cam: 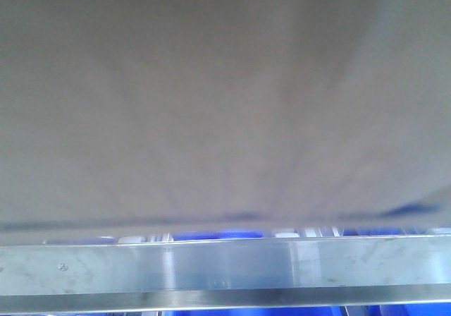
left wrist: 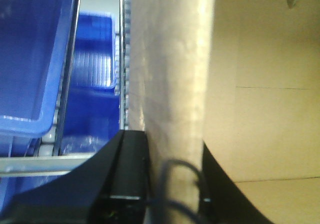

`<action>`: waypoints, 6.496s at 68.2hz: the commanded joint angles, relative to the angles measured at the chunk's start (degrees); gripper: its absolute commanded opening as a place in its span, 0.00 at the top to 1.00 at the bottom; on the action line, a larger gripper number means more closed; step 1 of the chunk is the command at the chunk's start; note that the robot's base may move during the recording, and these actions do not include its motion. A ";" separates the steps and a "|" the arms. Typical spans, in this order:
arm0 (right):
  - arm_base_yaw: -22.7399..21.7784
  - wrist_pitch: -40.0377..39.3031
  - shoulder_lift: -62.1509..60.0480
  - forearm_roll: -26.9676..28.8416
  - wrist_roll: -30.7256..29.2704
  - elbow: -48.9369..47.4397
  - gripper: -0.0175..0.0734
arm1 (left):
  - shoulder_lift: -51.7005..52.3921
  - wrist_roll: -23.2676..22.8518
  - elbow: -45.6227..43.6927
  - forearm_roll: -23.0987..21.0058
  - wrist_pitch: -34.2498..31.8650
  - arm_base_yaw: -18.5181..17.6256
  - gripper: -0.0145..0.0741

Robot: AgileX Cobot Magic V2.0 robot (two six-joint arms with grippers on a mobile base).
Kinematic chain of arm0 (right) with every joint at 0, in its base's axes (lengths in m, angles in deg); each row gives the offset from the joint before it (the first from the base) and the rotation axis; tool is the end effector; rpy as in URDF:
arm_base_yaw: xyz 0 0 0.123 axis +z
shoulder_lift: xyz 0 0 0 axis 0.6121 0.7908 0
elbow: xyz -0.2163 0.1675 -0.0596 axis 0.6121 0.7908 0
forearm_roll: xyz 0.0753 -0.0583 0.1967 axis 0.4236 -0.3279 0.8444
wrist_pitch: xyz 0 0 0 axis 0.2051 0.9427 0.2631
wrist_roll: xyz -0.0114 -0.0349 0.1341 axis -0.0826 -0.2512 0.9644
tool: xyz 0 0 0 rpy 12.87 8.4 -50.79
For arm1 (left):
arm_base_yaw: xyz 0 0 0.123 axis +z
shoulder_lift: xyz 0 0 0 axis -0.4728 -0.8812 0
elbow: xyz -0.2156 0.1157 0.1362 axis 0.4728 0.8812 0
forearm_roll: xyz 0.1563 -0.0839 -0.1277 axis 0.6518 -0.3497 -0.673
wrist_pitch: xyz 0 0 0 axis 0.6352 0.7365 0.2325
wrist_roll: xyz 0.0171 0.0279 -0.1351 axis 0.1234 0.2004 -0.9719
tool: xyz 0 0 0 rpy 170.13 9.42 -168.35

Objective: Grab box from left shelf to table start
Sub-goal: 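Lift the box and pull it off the roller shelf toward the robot, then hold the box with both grippers while the base turns away, then carry the held box across the floor toward the white table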

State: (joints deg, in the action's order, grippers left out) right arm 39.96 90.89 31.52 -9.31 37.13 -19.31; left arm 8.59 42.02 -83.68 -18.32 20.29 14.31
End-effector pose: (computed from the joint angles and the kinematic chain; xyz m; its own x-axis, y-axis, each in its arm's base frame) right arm -0.0023 0.0416 0.3564 -0.2760 0.1243 -0.9531 -0.2915 0.9341 0.2062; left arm -0.0098 0.0024 0.3589 -0.3510 -0.1091 -0.9300 0.1767 0.9676 -0.1802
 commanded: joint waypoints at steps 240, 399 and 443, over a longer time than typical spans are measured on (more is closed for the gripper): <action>-0.51 -11.82 -1.40 -4.88 -0.59 -1.67 0.74 | 0.29 -1.36 -2.00 1.09 -11.83 -0.28 0.94; -0.51 -11.82 -1.40 -4.88 -0.59 -1.67 0.74 | 0.29 -1.36 -2.00 1.09 -11.83 -0.28 0.94; -0.51 -11.82 -1.40 -4.88 -0.59 -1.67 0.74 | 0.29 -1.36 -2.00 1.09 -11.83 -0.28 0.94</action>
State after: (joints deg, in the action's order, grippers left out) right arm 39.72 88.34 29.02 -9.17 36.81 -19.41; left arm 9.33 42.15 -83.68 -18.97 19.09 14.31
